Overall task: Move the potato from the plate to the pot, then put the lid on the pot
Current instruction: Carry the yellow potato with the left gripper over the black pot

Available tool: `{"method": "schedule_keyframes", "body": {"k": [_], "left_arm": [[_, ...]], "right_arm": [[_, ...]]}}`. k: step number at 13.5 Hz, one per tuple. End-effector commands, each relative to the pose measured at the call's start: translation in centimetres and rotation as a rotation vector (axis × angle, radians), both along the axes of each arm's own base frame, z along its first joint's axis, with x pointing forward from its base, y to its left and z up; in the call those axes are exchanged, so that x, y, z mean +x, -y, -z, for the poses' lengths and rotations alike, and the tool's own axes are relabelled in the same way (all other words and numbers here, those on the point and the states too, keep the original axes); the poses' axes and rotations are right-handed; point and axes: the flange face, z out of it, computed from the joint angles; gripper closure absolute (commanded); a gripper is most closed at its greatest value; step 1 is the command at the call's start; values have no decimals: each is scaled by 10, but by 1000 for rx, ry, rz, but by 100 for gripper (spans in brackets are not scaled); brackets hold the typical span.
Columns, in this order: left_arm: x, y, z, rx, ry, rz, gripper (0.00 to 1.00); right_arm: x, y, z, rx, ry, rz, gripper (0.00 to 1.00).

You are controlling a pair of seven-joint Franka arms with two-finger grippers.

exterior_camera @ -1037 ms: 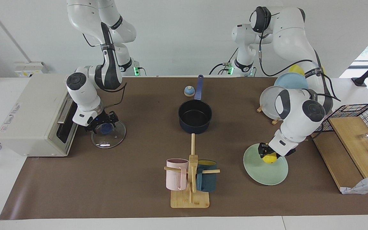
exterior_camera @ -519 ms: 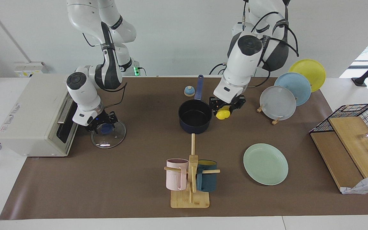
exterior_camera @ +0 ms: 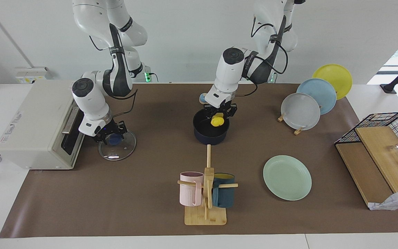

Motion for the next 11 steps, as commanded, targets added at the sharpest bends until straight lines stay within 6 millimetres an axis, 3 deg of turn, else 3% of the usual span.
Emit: {"method": "schedule_keyframes", "body": {"k": [1,5,8,9,11], "left_arm": [[-19,6,19,-5,4,18,100],[-24,15,50,-12,18,26,100],[-28,23,60,-8,17,41,100],[-28,24,63,-7,17,41,100],[-29,26,67,-4,16,47,100]], "right_arm": [[-2,-1,-5,10,-7,21,34],[-1,-3,-9,10,-2,18,49],[12,-18,-34,9,-27,1,67],[18,-36,-50,7,-41,-4,75],[28,-72,-83,-2,-69,27,100]]}}
